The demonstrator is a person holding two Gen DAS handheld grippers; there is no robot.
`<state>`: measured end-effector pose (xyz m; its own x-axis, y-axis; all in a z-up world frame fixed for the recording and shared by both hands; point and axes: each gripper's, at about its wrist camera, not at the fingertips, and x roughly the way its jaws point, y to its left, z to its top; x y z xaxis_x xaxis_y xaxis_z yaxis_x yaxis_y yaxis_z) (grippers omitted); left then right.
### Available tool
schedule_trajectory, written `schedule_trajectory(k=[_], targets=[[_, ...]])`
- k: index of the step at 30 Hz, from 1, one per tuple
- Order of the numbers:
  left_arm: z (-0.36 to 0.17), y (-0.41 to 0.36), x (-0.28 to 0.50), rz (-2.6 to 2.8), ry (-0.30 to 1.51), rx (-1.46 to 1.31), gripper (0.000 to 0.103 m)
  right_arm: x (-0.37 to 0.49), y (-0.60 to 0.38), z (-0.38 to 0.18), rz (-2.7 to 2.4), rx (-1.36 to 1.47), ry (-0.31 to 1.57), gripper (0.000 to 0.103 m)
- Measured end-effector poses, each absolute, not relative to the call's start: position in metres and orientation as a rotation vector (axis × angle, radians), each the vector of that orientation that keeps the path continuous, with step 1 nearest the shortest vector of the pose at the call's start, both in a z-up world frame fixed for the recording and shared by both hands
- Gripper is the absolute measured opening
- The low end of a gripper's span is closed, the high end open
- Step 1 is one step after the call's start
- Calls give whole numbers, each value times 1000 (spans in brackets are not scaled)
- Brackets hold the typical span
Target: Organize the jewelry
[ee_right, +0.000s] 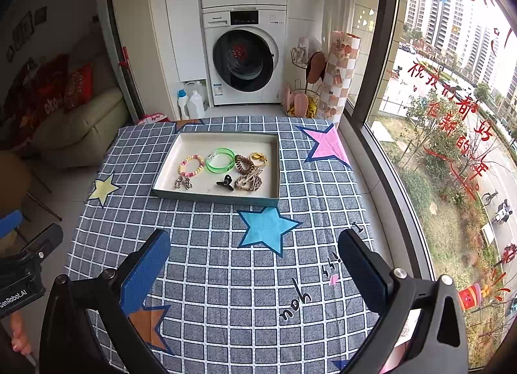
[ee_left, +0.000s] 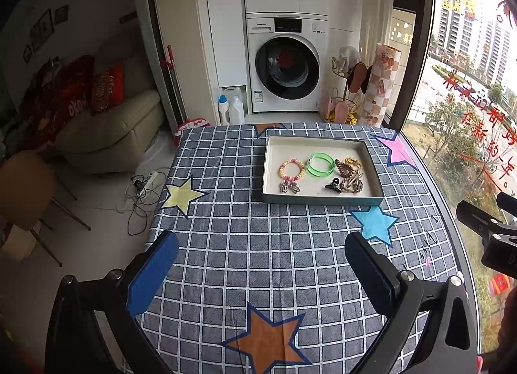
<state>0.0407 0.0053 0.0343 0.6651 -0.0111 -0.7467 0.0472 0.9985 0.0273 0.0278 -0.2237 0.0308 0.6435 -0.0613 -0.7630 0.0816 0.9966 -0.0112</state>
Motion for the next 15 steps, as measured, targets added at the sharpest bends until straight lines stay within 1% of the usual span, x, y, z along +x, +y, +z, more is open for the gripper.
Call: schedule_trajectory(k=[15], targets=[[53,11,28,-21,796,29,103,12,-216,59,-107,20,786,103]])
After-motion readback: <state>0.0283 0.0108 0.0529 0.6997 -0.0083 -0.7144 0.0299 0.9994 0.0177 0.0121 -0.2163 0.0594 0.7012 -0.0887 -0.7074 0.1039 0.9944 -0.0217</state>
